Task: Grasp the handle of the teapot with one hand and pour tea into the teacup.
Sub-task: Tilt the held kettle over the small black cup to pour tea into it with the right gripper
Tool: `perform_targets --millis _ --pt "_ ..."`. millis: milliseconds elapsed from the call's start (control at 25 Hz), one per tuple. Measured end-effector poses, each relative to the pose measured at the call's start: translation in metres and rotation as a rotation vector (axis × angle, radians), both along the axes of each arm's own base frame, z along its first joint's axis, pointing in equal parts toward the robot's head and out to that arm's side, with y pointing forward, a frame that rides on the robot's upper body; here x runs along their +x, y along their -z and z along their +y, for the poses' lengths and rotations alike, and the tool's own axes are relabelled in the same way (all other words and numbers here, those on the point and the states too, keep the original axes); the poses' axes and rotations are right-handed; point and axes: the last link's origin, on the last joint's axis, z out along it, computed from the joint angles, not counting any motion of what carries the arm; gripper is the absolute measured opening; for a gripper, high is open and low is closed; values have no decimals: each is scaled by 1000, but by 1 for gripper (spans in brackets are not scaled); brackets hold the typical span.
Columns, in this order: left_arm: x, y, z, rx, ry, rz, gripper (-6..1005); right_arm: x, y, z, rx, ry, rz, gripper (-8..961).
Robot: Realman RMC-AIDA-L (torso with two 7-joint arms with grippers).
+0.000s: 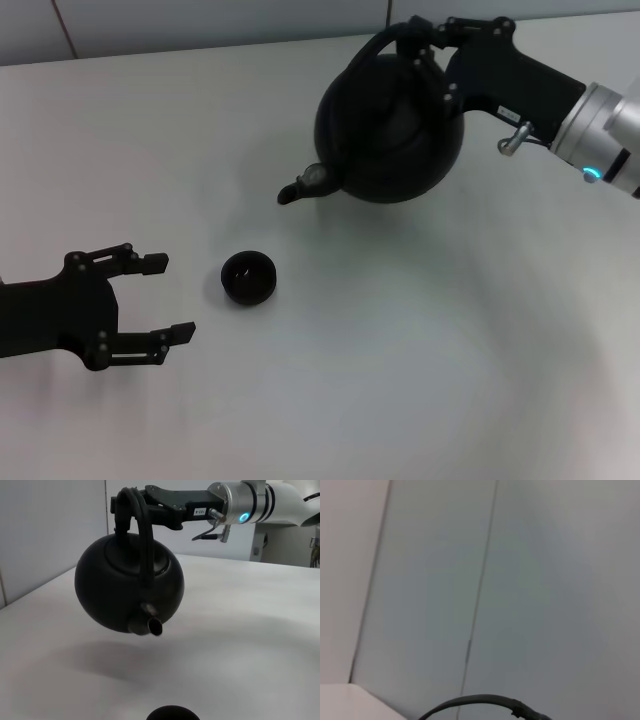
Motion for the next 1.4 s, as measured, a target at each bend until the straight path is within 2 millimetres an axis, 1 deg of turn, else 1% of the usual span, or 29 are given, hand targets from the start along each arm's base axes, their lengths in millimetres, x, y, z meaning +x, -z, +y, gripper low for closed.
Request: perform_targets --millis 600,1000,1400 --pt "-4 1 -5 4 -2 2 863 -19 15 6 -56 -69 -71 137" --pt "-5 1 -6 3 -6 0 862 -26 20 9 -73 -95 -102 131" --pt "-5 2 -6 3 -6 -2 863 -26 21 9 -70 -108 -119 130"
